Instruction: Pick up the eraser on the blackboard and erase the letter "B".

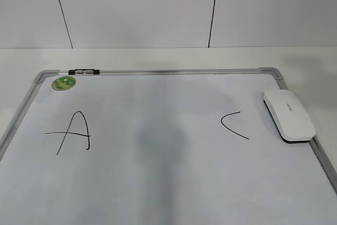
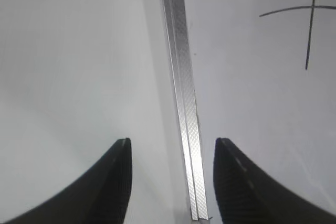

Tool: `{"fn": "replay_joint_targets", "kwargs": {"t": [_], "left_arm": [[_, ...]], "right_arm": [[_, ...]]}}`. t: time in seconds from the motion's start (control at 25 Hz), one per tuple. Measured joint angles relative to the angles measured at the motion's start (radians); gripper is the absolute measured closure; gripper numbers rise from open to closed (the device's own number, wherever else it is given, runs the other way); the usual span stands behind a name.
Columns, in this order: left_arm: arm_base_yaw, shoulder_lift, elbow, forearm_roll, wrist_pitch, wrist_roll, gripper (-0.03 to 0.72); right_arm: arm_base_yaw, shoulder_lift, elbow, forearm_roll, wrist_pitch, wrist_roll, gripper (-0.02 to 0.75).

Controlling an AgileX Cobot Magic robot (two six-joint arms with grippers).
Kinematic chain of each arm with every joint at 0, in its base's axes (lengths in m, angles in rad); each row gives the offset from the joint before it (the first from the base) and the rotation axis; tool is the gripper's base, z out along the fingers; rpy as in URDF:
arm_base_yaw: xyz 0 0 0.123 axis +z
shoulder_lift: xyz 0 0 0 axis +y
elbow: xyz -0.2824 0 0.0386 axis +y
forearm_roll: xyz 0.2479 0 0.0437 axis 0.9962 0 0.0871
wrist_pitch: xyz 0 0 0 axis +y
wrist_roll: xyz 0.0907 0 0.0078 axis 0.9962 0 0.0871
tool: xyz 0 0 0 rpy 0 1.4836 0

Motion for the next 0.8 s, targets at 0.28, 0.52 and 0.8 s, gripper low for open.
{"fn": "replay_joint_targets", "kwargs": {"t": [0.28,0.52,0.8], "left_arm": [[0.0,-0.225,0.07,-0.005,0.008,0.0,0.358],[0.0,-0.43,0.077,-0.014,0.021,0.0,0.391],[0.0,-0.697,0.084,0.0,0.036,0.0,0.44]], "right_arm": [[0.0,-0.229,0.13,-0.025,0.004,0.0,0.187],[0.0,-0.377,0.245,-0.03,0.008,0.0,0.187],[0.0,-0.51,0.379,-0.03,0.01,0.0,0.188]]}}
